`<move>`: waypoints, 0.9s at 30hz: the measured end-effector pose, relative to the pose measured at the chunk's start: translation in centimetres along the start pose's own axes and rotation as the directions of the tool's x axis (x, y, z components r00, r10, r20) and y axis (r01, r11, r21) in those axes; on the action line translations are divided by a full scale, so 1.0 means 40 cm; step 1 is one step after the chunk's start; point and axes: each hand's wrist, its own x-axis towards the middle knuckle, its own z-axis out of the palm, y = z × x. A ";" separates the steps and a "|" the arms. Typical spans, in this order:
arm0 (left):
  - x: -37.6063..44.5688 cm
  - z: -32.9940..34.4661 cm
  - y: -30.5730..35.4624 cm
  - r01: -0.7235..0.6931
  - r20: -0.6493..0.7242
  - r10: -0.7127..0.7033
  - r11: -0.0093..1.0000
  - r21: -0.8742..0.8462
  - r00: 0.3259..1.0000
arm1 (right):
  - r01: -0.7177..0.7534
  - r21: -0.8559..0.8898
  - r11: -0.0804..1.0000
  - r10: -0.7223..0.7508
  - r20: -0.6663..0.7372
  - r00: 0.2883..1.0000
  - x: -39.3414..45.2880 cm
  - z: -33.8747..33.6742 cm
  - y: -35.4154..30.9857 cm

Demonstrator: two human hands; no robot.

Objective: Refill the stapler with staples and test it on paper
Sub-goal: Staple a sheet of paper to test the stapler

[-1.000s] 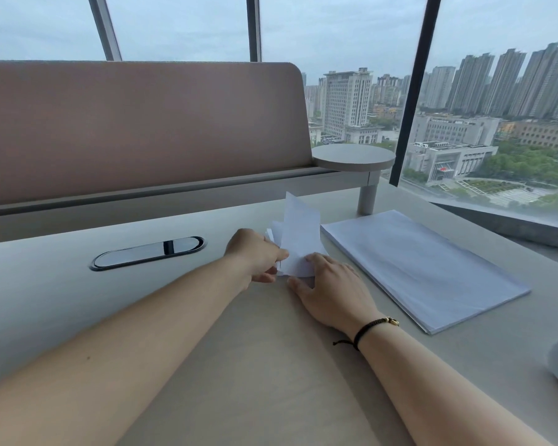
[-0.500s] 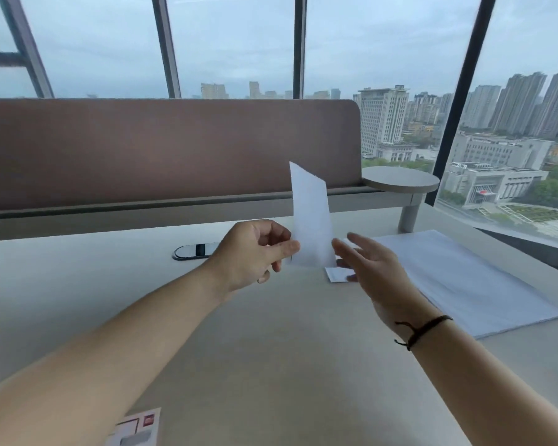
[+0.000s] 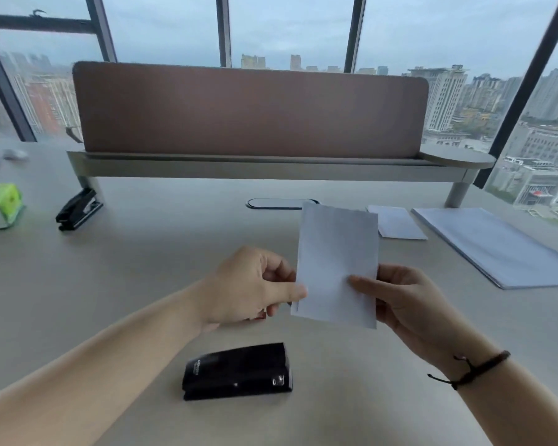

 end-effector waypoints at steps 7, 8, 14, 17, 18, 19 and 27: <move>-0.081 0.040 -0.060 -0.019 -0.071 0.039 0.965 0.262 0.997 | -0.165 -0.097 0.981 0.158 -0.080 0.984 -0.098 0.008 0.066; -0.083 0.045 -0.065 -0.026 -0.085 0.055 0.952 0.306 0.995 | -0.186 -0.104 0.977 0.178 -0.087 0.980 -0.106 0.005 0.070; -0.065 0.060 -0.074 -0.040 -0.138 0.115 0.890 0.455 0.984 | -0.245 -0.213 0.946 0.231 -0.091 0.969 -0.128 0.021 0.073; -0.046 0.069 -0.071 -0.053 -0.144 0.145 0.861 0.506 0.979 | -0.267 -0.221 0.938 0.258 -0.072 0.964 -0.125 0.042 0.066; -0.042 0.074 -0.070 -0.061 -0.135 0.153 0.851 0.521 0.979 | -0.278 -0.225 0.934 0.271 -0.061 0.961 -0.123 0.050 0.064; -0.039 0.079 -0.068 -0.066 -0.123 0.157 0.838 0.542 0.980 | -0.286 -0.232 0.930 0.281 -0.052 0.958 -0.119 0.056 0.063; -0.041 0.093 -0.073 0.018 -0.151 0.090 0.804 0.594 0.984 | -0.321 -0.239 0.916 0.323 -0.032 0.946 -0.105 0.084 0.048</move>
